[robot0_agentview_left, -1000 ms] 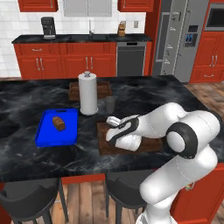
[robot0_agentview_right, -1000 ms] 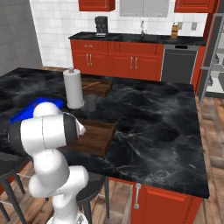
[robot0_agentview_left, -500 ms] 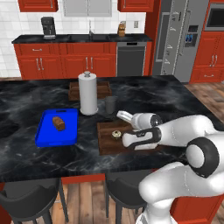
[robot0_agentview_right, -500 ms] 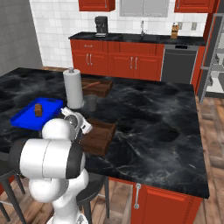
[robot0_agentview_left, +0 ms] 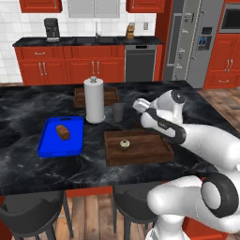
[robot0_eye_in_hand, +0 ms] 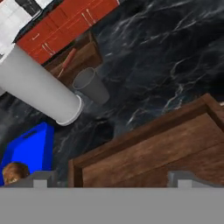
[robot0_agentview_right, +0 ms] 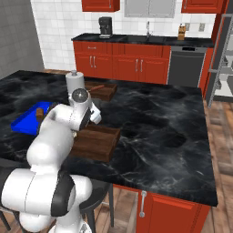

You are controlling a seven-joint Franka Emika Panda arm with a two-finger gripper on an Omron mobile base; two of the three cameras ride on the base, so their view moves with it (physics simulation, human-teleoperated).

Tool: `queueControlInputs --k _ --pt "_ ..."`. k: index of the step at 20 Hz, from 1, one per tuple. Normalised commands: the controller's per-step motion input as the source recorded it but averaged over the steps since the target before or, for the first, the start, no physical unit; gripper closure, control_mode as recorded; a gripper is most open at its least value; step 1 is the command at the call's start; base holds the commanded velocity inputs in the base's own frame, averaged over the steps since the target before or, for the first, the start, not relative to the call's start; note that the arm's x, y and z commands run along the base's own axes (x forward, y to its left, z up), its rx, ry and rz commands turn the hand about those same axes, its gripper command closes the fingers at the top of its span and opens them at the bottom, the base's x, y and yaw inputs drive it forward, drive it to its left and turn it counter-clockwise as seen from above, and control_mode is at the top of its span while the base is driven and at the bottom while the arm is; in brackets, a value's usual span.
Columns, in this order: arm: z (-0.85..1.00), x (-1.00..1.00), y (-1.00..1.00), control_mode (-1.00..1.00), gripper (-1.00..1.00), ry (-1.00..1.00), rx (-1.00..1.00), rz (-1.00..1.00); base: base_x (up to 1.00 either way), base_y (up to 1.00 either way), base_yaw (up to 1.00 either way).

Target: Take the cupcake and cake from the fridge and place them on the empty tray on the dining counter.

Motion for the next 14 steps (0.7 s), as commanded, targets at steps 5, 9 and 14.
queueControlInputs --k 5,9,14 --pt "0.45 -0.39 -0.11 -1.0 -1.0 0.24 -0.03 0.0 0.0 0.0 0.0" --pt "0.0 -0.9 -0.03 -1.0 -1.0 -0.18 0.0 0.0 0.0 0.0 0.0" --pt "0.0 -1.0 -0.05 -1.0 -1.0 -0.3 0.0 0.01 0.0 0.0 0.0"
